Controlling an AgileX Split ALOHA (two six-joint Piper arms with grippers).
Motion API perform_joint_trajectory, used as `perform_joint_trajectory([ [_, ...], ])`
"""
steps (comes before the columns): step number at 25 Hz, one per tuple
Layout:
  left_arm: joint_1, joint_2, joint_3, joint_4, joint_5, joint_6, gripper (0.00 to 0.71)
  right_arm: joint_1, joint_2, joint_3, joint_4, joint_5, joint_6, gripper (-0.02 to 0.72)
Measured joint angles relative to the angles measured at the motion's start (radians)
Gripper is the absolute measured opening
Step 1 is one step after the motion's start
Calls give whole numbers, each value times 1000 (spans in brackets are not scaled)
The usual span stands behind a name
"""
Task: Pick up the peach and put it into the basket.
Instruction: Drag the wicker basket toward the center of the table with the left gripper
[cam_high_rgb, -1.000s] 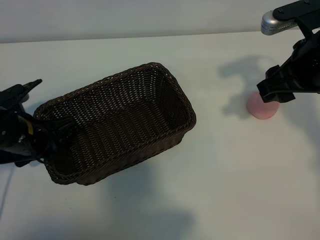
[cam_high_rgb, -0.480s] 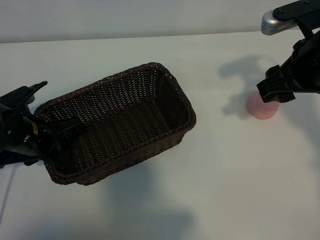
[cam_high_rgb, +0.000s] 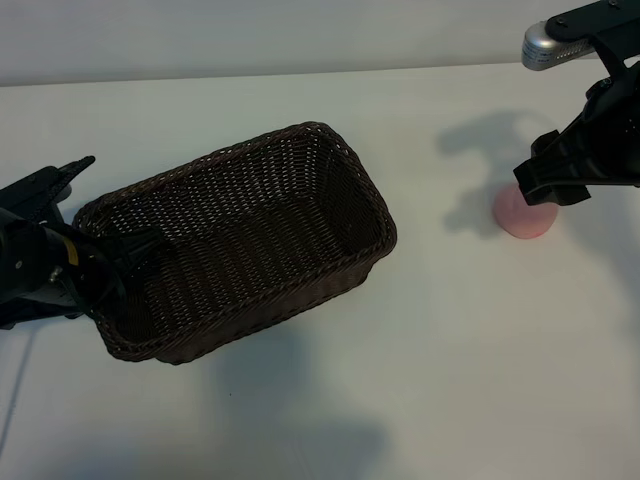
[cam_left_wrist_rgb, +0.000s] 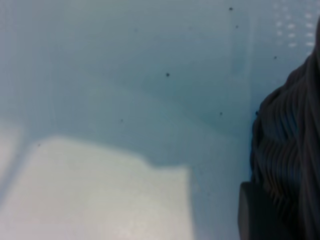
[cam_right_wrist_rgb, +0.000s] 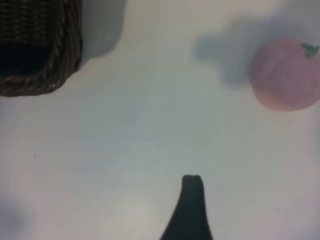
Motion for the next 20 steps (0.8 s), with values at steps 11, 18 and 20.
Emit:
perform_joint_trajectory([
  [11, 0, 0, 0, -170, -80, 125, 161, 0, 0, 0, 0, 0, 0, 595],
  [18, 0, 0, 0, -436, -105, 410, 160, 0, 0, 0, 0, 0, 0, 595],
  [20, 0, 0, 0, -505, -105, 492, 160, 0, 0, 0, 0, 0, 0, 595],
])
